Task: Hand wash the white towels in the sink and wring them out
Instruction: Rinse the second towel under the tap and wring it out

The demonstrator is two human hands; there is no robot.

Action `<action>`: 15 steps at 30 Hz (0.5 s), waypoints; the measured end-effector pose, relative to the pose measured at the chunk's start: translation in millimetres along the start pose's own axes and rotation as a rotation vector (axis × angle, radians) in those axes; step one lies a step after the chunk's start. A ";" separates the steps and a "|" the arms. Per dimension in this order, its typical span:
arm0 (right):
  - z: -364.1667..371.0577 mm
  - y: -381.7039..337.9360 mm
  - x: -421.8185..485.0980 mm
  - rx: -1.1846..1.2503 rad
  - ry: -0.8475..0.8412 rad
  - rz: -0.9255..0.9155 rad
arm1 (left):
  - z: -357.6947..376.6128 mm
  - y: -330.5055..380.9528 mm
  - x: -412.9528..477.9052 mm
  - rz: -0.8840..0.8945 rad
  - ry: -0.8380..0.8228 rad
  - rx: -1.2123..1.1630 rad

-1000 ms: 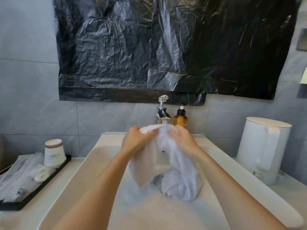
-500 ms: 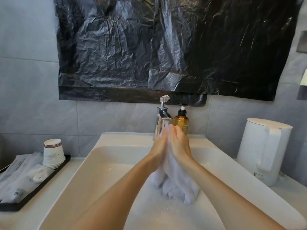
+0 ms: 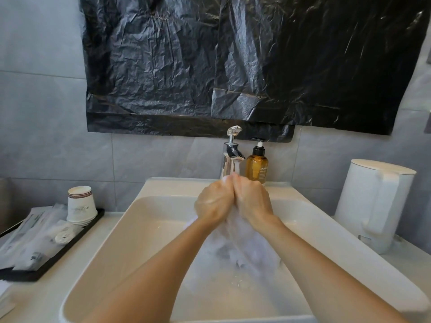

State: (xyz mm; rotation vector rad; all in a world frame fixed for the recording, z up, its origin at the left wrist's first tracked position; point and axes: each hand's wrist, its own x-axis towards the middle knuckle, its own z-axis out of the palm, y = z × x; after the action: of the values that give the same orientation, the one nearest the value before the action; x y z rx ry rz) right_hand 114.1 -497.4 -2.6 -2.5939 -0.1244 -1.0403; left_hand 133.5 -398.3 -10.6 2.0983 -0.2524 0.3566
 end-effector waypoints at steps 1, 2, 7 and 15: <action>-1.1 2.3 -0.9 0.023 -0.035 0.004 | -2.1 -0.1 1.8 0.027 -0.004 0.037; -1.0 3.8 -0.6 0.083 -0.082 0.029 | -3.9 -0.2 2.7 0.053 -0.001 0.030; 10.8 24.2 -3.7 0.626 -0.548 0.264 | -14.7 -2.4 11.9 -0.119 0.036 -0.470; -23.7 43.5 17.9 0.897 -0.455 0.446 | -30.4 -3.1 24.5 -0.124 0.256 -0.227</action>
State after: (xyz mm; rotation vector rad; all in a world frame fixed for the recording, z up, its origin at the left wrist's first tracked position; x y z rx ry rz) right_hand 120.5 -547.2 13.3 -1.8390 -0.0857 -0.1385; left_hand 152.7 -371.7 10.8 1.8137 -0.0103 0.4936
